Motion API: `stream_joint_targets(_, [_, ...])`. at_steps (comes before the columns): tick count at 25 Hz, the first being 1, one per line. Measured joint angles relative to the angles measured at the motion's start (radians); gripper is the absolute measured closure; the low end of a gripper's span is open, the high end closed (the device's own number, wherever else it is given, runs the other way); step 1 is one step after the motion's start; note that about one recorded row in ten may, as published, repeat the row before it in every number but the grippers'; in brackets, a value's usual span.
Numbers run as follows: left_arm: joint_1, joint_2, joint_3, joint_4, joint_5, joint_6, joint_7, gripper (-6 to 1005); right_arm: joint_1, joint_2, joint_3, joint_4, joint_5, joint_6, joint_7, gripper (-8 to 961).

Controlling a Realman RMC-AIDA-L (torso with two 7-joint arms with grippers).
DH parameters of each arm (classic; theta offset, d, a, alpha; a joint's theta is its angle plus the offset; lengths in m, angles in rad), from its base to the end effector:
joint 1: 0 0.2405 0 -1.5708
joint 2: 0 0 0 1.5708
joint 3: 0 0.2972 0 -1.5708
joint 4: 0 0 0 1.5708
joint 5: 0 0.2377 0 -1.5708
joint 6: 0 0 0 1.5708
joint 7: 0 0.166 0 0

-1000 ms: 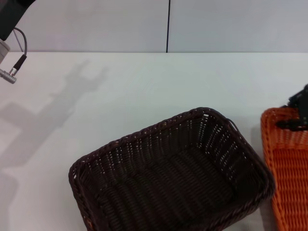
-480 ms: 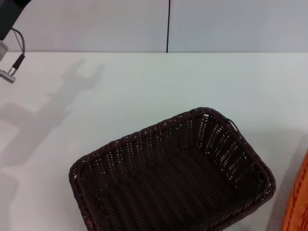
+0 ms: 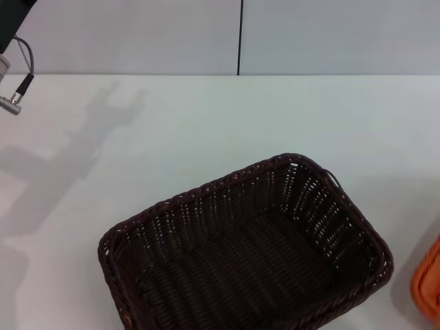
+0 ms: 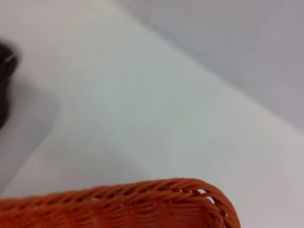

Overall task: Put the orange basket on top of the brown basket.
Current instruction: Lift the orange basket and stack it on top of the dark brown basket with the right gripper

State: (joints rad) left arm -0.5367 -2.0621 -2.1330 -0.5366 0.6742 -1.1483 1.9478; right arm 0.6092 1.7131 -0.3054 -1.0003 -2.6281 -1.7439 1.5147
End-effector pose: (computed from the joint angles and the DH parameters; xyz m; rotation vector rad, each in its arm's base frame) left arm -0.2645 0.4699 0.0556 -1.6797 -0.7035 -1.4480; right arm 0.3776 0.3932 0.2350 -2.4424 0.6212 -0.1799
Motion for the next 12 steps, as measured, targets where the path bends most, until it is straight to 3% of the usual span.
stream_joint_targets(1, [0.000,0.000,0.000,0.002,0.000,-0.001,0.000,170,-0.002,-0.002,0.070,-0.024,0.004,0.005,0.019,770])
stream_joint_targets(4, [-0.001,0.000,0.000,0.003,0.000,-0.003,0.000,170,-0.010,-0.003,0.146,-0.053,0.039,0.007,0.037,775])
stream_joint_targets(7, [0.002,0.000,0.000,0.003,-0.001,-0.004,0.000,170,-0.027,0.000,0.168,-0.067,0.101,0.026,0.067,780])
stream_joint_targets(12, [0.008,0.000,0.001,0.003,-0.002,-0.005,0.000,170,-0.096,0.033,0.171,-0.077,0.350,0.116,0.136,775])
